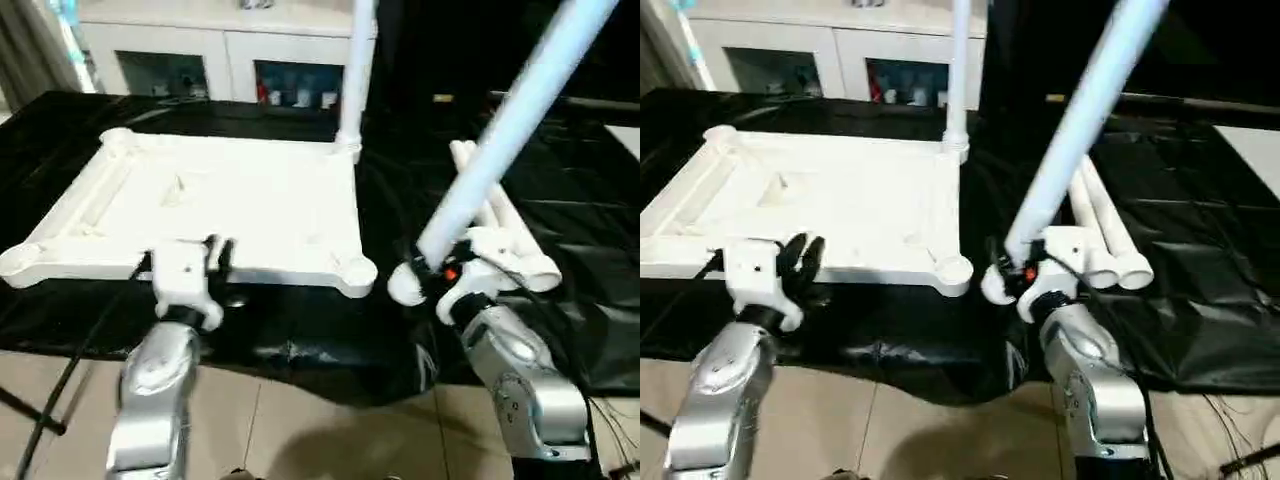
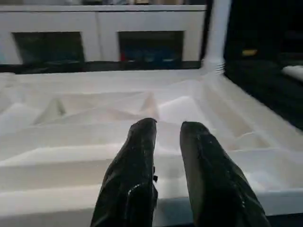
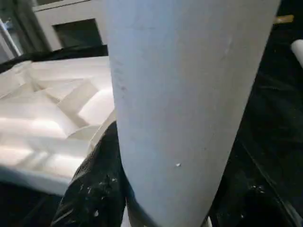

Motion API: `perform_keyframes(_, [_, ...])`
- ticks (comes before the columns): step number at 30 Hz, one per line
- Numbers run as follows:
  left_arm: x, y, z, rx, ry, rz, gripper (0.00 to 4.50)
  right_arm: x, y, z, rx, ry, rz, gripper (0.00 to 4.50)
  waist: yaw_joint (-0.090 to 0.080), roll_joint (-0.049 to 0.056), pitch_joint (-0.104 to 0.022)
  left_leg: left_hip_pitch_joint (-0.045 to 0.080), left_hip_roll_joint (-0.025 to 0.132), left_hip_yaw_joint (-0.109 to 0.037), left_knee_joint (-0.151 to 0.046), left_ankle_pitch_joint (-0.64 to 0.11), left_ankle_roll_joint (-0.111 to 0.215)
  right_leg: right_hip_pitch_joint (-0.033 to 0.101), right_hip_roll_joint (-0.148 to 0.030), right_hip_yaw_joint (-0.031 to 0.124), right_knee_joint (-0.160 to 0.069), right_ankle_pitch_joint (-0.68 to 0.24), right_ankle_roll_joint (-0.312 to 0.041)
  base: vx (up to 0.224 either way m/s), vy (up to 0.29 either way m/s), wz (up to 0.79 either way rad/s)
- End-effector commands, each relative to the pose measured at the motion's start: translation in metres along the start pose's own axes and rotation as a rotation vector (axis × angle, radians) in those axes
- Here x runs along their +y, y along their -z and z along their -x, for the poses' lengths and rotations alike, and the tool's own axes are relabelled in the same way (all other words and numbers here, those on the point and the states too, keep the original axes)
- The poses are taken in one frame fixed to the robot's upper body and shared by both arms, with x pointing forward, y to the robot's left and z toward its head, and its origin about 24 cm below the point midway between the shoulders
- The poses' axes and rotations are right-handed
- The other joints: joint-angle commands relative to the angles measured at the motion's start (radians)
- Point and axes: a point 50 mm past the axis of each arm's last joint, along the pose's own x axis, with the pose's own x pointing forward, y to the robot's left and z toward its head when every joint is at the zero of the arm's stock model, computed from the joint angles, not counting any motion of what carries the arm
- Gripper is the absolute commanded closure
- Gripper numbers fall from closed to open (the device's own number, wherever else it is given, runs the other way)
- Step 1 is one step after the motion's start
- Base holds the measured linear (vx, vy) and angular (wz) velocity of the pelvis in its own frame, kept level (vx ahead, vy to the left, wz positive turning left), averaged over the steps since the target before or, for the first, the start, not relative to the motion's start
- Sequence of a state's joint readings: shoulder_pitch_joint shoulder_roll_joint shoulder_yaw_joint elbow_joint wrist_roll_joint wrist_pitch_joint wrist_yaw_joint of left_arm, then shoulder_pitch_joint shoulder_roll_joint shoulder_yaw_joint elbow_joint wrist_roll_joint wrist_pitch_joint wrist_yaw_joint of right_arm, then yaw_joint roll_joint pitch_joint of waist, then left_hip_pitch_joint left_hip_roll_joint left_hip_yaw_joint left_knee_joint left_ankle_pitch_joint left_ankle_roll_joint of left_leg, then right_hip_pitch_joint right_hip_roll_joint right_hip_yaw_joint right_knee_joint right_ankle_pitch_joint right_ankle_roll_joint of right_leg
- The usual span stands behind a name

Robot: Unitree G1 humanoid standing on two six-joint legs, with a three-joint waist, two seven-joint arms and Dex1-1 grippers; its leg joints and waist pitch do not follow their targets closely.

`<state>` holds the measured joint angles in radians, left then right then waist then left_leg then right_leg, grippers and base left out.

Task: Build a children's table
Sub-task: Insert table leg to table base

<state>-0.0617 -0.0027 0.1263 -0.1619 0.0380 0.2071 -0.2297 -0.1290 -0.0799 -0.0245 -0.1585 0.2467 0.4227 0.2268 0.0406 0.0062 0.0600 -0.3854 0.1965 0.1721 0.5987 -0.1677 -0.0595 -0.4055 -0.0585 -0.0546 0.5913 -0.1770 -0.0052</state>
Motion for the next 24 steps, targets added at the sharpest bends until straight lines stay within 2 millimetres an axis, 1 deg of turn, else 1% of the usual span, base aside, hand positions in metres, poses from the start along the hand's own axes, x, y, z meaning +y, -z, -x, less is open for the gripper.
perform_keyframes(1, [0.001,-0.005,0.000,-0.002,-0.014,0.005,3.39,0.001,-0.007,0.003,-0.040,-0.002,0.051,2.64,-0.008,-0.001,-0.051,0.019,0.020,-0.025,-0.085,-0.441,-0.023,0.024,-0.062,0.025,-0.111,-0.549,0.004,0.000,0.000,0.00])
perform_keyframes(2, [0.000,-0.006,0.000,0.002,-0.019,0.003,3.39,0.002,-0.005,0.004,-0.029,-0.007,0.051,2.64,-0.010,0.000,-0.051,0.020,0.020,-0.025,-0.085,-0.442,-0.022,0.024,-0.061,0.025,-0.112,-0.544,0.001,0.000,0.000,0.00])
perform_keyframes(3, [0.000,-0.006,0.001,0.003,-0.019,0.003,3.39,0.002,-0.005,0.004,-0.028,-0.008,0.051,2.64,-0.013,-0.006,-0.052,0.020,0.020,-0.024,-0.084,-0.441,-0.019,0.024,-0.061,0.024,-0.112,-0.539,-0.001,0.000,0.000,0.00])
perform_keyframes(4, [-0.001,-0.007,0.001,0.003,-0.024,-0.002,3.39,0.004,-0.003,0.005,-0.018,-0.032,0.038,2.64,-0.013,-0.003,-0.054,0.018,0.022,-0.025,-0.086,-0.430,-0.013,0.028,-0.063,0.024,-0.108,-0.509,-0.015,0.000,0.000,0.00])
perform_keyframes(5, [-0.001,-0.007,0.001,0.003,-0.024,-0.002,3.39,0.004,-0.003,0.005,-0.018,-0.032,0.038,2.64,-0.013,-0.003,-0.055,0.016,0.022,-0.024,-0.086,-0.423,-0.009,0.029,-0.063,0.025,-0.108,-0.496,-0.019,0.000,0.000,0.00])
perform_keyframes(6, [-0.001,-0.007,0.001,0.004,-0.028,-0.002,3.39,0.006,-0.002,0.005,-0.018,-0.044,0.037,2.64,-0.013,-0.004,-0.055,0.018,0.022,-0.024,-0.085,-0.423,-0.008,0.027,-0.063,0.025,-0.108,-0.493,-0.022,0.000,0.000,0.00])
perform_keyframes(7, [-0.001,-0.008,0.002,0.005,-0.034,0.000,3.39,0.007,-0.002,0.004,-0.021,-0.061,0.042,2.64,-0.013,-0.010,-0.055,0.020,0.022,-0.021,-0.083,-0.421,-0.005,0.025,-0.063,0.026,-0.108,-0.488,-0.027,0.000,0.000,0.00])
perform_keyframes(8, [-0.001,-0.008,0.002,0.005,-0.034,0.000,3.39,0.007,-0.002,0.004,-0.021,-0.061,0.042,2.64,-0.011,-0.008,-0.055,0.021,0.021,-0.021,-0.082,-0.419,-0.003,0.024,-0.064,0.026,-0.108,-0.490,-0.029,0.000,0.000,0.00])
perform_keyframes(9, [-0.001,-0.009,0.001,0.001,-0.032,-0.001,3.39,0.009,-0.002,0.002,-0.022,-0.076,0.047,2.64,-0.011,-0.011,-0.055,0.022,0.022,-0.019,-0.081,-0.411,-0.001,0.023,-0.063,0.027,-0.109,-0.485,-0.032,0.000,0.000,0.00])
perform_keyframes(10, [-0.001,-0.010,0.001,-0.002,-0.030,-0.002,3.39,0.010,-0.001,0.001,-0.022,-0.080,0.049,2.64,-0.008,-0.007,-0.056,0.023,0.023,-0.019,-0.081,-0.401,0.000,0.023,-0.064,0.028,-0.107,-0.475,-0.036,0.000,0.000,0.00])
perform_keyframes(11, [-0.001,-0.010,0.001,-0.002,-0.029,-0.002,3.39,0.010,-0.001,0.001,-0.022,-0.080,0.048,2.64,-0.008,-0.007,-0.056,0.023,0.024,-0.019,-0.082,-0.398,0.000,0.023,-0.063,0.028,-0.106,-0.467,-0.038,0.000,0.000,0.00])
perform_keyframes(12, [-0.001,-0.010,0.001,-0.004,-0.028,-0.002,3.39,0.010,-0.001,0.000,-0.020,-0.082,0.048,2.64,-0.008,-0.007,-0.056,0.022,0.024,-0.019,-0.083,-0.398,-0.002,0.025,-0.062,0.028,-0.104,-0.457,-0.041,0.000,0.000,0.00])
perform_keyframes(13, [0.000,-0.010,0.000,-0.003,-0.029,-0.004,3.39,0.011,-0.001,-0.001,-0.021,-0.084,0.050,2.64,-0.008,-0.013,-0.057,0.022,0.026,-0.018,-0.083,-0.391,-0.002,0.026,-0.062,0.029,-0.101,-0.437,-0.046,0.000,0.000,0.00])
perform_keyframes(14, [0.000,-0.011,0.000,-0.001,-0.031,-0.005,3.39,0.011,-0.001,-0.002,-0.020,-0.087,0.049,2.64,-0.007,-0.009,-0.058,0.022,0.026,-0.019,-0.083,-0.387,-0.003,0.026,-0.063,0.030,-0.099,-0.427,-0.050,0.000,0.000,0.00])
perform_keyframes(17, [0.000,-0.011,0.001,0.003,-0.028,-0.004,3.39,0.011,-0.001,-0.002,-0.017,-0.094,0.049,2.64,-0.003,-0.009,-0.059,0.025,0.028,-0.017,-0.084,-0.384,-0.006,0.026,-0.062,0.033,-0.095,-0.392,-0.061,0.000,0.000,0.00])
perform_keyframes(18, [0.000,-0.011,0.002,0.005,-0.024,-0.007,3.39,0.010,0.000,-0.002,-0.015,-0.094,0.046,2.64,-0.004,-0.019,-0.060,0.024,0.028,-0.016,-0.085,-0.389,-0.006,0.029,-0.062,0.032,-0.094,-0.395,-0.060,0.000,0.000,0.00])
perform_keyframes(19, [0.000,-0.011,0.002,0.007,-0.023,-0.011,3.39,0.010,0.000,-0.003,-0.014,-0.093,0.044,2.64,-0.003,-0.013,-0.057,0.040,0.029,-0.020,-0.089,-0.469,-0.017,0.032,-0.064,0.028,-0.096,-0.482,-0.045,0.000,0.000,0.00])
perform_keyframes(20, [0.000,-0.011,0.002,0.007,-0.023,-0.011,3.39,0.010,0.000,-0.003,-0.014,-0.093,0.044,2.64,-0.005,-0.012,-0.055,0.048,0.027,-0.021,-0.090,-0.505,-0.019,0.032,-0.062,0.024,-0.101,-0.522,-0.038,0.000,0.000,0.00])
perform_keyframes(21, [0.000,-0.011,0.003,0.010,-0.023,-0.012,3.39,0.010,0.001,-0.004,-0.013,-0.094,0.044,2.64,-0.010,-0.012,-0.049,0.065,0.024,-0.023,-0.089,-0.575,-0.020,0.029,-0.055,0.014,-0.113,-0.600,-0.022,0.000,0.000,0.00])
perform_keyframes(22, [0.000,-0.011,0.003,0.010,-0.023,-0.012,3.39,0.011,0.001,-0.004,-0.013,-0.095,0.045,2.64,-0.017,-0.011,-0.039,0.091,0.020,-0.024,-0.083,-0.647,-0.015,0.024,-0.045,-0.005,-0.132,-0.690,-0.007,0.000,0.000,0.00])
perform_keyframes(23, [0.001,-0.011,0.003,0.011,-0.024,-0.011,3.39,0.011,0.001,-0.004,-0.013,-0.099,0.046,2.64,-0.020,-0.011,-0.037,0.096,0.017,-0.024,-0.080,-0.652,-0.011,0.029,-0.045,-0.012,-0.141,-0.707,0.000,0.000,0.000,0.00])
perform_keyframes(24, [0.001,-0.011,0.003,0.011,-0.023,-0.010,3.39,0.012,0.002,-0.005,-0.012,-0.103,0.047,2.64,-0.031,-0.005,-0.025,0.121,0.017,-0.028,-0.076,-0.710,-0.012,0.025,-0.035,-0.040,-0.160,-0.744,0.013,0.000,0.000,0.00])
